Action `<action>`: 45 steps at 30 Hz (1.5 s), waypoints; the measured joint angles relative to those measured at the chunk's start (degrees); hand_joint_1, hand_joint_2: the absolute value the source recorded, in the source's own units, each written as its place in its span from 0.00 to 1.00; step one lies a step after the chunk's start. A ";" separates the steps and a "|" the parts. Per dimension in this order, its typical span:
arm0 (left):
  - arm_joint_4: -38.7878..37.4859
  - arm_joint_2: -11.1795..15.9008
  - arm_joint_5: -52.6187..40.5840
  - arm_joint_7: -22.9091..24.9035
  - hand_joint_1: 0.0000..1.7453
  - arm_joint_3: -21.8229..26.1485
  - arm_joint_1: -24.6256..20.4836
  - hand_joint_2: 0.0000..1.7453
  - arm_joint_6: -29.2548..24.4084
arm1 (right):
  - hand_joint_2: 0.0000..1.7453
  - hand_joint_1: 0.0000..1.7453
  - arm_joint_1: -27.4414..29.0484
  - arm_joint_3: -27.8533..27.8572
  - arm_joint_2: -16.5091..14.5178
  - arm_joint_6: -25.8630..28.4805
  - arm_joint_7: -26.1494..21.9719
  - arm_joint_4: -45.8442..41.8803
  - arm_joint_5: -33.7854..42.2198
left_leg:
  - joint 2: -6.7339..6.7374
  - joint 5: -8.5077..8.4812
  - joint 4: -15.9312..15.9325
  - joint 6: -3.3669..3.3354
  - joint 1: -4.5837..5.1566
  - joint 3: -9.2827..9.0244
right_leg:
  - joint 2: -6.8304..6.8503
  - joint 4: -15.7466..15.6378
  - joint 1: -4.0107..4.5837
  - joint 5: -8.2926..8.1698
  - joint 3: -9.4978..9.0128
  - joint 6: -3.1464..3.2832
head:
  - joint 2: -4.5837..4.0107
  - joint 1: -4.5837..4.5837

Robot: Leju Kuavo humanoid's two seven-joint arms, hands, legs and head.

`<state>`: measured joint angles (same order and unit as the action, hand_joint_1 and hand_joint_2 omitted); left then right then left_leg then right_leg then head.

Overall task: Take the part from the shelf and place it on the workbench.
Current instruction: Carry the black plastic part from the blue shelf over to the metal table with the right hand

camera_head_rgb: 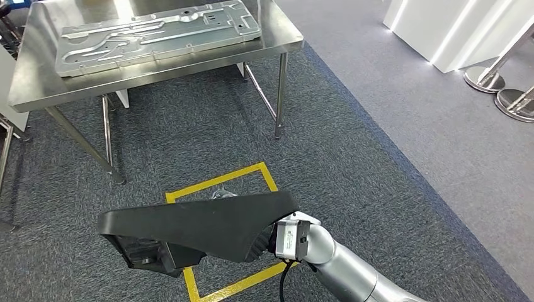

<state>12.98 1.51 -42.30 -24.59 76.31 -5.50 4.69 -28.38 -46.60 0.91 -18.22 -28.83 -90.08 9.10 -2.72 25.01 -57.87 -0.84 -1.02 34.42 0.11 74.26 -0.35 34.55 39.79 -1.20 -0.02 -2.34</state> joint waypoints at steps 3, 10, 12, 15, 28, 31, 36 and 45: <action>0.00 -0.33 0.27 -0.47 0.00 0.01 -0.05 0.00 0.83 | 1.00 1.00 -0.10 -0.17 -0.22 -0.30 0.02 -0.07 -0.21 | -2.29 -0.04 -0.33 0.24 0.04 0.11 | -2.49 -10.64 -0.09 -5.82 -4.78 0.80 | 0.00 0.00; -0.02 -0.62 2.45 -0.96 0.00 0.22 0.24 0.00 4.11 | 1.00 1.00 -0.47 -0.08 -0.43 0.18 -0.51 -0.08 -0.93 | -1.66 1.03 -2.33 2.51 -0.15 1.99 | -2.18 -17.17 -0.36 -8.07 -7.25 2.30 | 0.00 -0.01; -0.02 -0.63 3.06 -0.94 0.00 0.51 -0.04 0.00 4.89 | 1.00 1.00 -0.46 -0.05 -0.44 0.14 -0.40 -0.03 -0.99 | 1.41 4.90 -9.19 2.91 -0.12 4.90 | -1.08 -17.41 -0.29 -8.22 -7.33 2.62 | 0.00 -0.01; -0.02 -0.64 3.28 -0.94 0.00 0.98 -0.12 0.00 5.29 | 1.00 1.00 -0.32 -0.04 -0.44 -0.06 0.11 0.19 -1.36 | 2.25 7.17 -16.10 3.48 -0.33 7.45 | 0.27 -17.25 -0.18 -8.17 -7.18 2.64 | 0.00 -0.02; -0.02 -0.44 2.68 -2.85 0.00 1.13 -0.38 0.00 9.04 | 1.00 1.00 -0.80 -4.08 -4.00 6.87 0.81 2.10 -5.86 | 2.42 1.05 0.67 0.22 -0.16 -1.61 | 0.26 -4.09 -0.04 -1.30 -0.93 -0.20 | 0.00 0.00; -0.02 -0.45 2.57 -3.08 0.00 1.11 -0.30 0.00 9.37 | 1.00 1.00 -0.68 -4.10 -3.75 6.65 0.81 2.44 -5.73 | 2.17 1.28 0.63 0.12 -0.05 -1.88 | 0.15 -0.88 -0.03 -2.19 1.27 -0.07 | 0.00 0.00; -0.02 -0.44 2.59 -3.32 0.00 1.07 -0.32 0.00 9.88 | 1.00 1.00 -0.81 -4.07 -3.63 5.90 0.41 2.61 -5.47 | 1.66 2.12 0.48 1.17 0.18 -2.42 | -0.31 -16.12 0.44 -8.73 -5.48 1.26 | 0.00 0.00; -0.02 -0.19 4.14 -3.90 0.00 1.14 -0.25 0.00 8.26 | 1.00 1.00 -1.58 -4.19 -4.76 4.43 0.32 3.15 -4.71 | 2.24 7.96 -15.95 3.43 -0.18 6.46 | -0.01 -17.75 0.11 -6.88 -8.91 3.04 | 0.00 -0.02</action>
<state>12.96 1.33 -38.16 -28.49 77.45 -5.75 12.96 -29.96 -50.79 -3.85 -13.79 -28.51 -86.94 4.39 -0.48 32.96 -73.82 2.59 -1.21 40.88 0.10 56.51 -0.24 27.68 30.88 1.84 -0.02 -2.36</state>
